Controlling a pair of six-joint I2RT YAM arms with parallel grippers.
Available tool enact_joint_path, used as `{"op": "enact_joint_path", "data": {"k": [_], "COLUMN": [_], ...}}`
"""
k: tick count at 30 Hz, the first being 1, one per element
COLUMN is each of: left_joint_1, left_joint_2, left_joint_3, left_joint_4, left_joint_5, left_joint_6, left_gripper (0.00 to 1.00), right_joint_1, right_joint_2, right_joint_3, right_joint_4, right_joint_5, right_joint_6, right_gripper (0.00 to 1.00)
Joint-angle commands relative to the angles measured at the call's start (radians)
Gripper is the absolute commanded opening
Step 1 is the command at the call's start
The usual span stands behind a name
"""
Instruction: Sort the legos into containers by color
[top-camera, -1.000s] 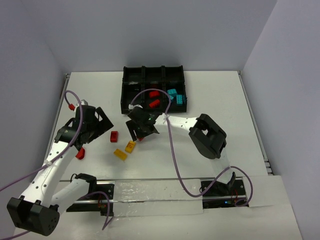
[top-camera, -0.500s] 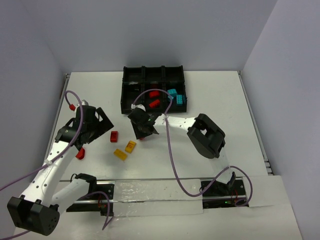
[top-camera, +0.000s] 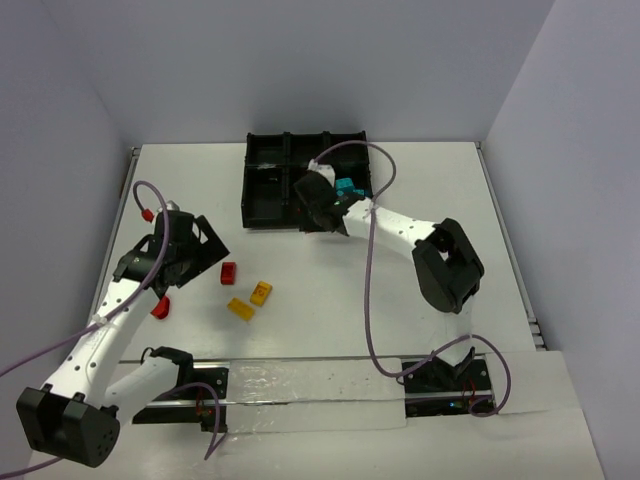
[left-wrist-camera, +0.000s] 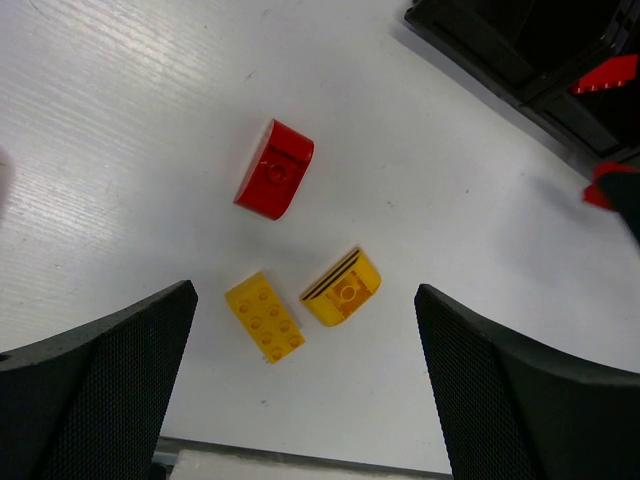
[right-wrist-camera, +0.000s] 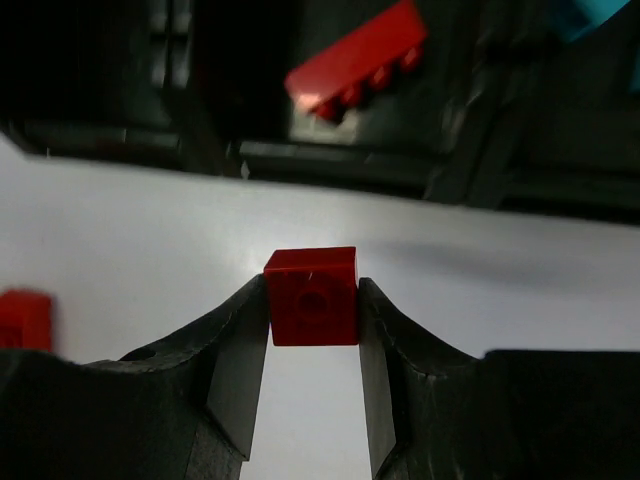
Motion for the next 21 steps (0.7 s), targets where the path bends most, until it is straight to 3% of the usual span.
{"op": "enact_joint_path", "data": {"k": [1,7,14,18,21], "left_joint_1": [0.007,0.007,0.007,0.007,0.007], "left_joint_2": [0.041,0.057,0.122,0.149,0.163], "left_joint_3": [0.048,0.053,0.063,0.067,0.065], "left_joint_4": [0.002,0.019,0.021,0.038,0.062], "left_joint_5": [-0.014,-0.002,-0.032,-0.040,-0.033], "left_joint_6": [0.016,0.030,0.039,0.045,0.045], "left_gripper": [0.99,0.99,0.99,0.99,0.99], "right_joint_1": [-0.064,-0.108,-0.111,-0.115,-0.115], "right_joint_2": [0.017,0.159,0.319,0.328,0.302], "right_joint_3": [0.140,0.331,0.561,0.586,0.583], "right_joint_4": [0.012,-0.022,-0.113,-0.124,-0.122], "right_joint_5": [0.079,0.081,0.114,0.115,0.110], "right_joint_6": [-0.011,-0.014,-0.033,-0.034,-0.036], "right_gripper": [0.44,0.48,0.68,0.83,0.86]}}
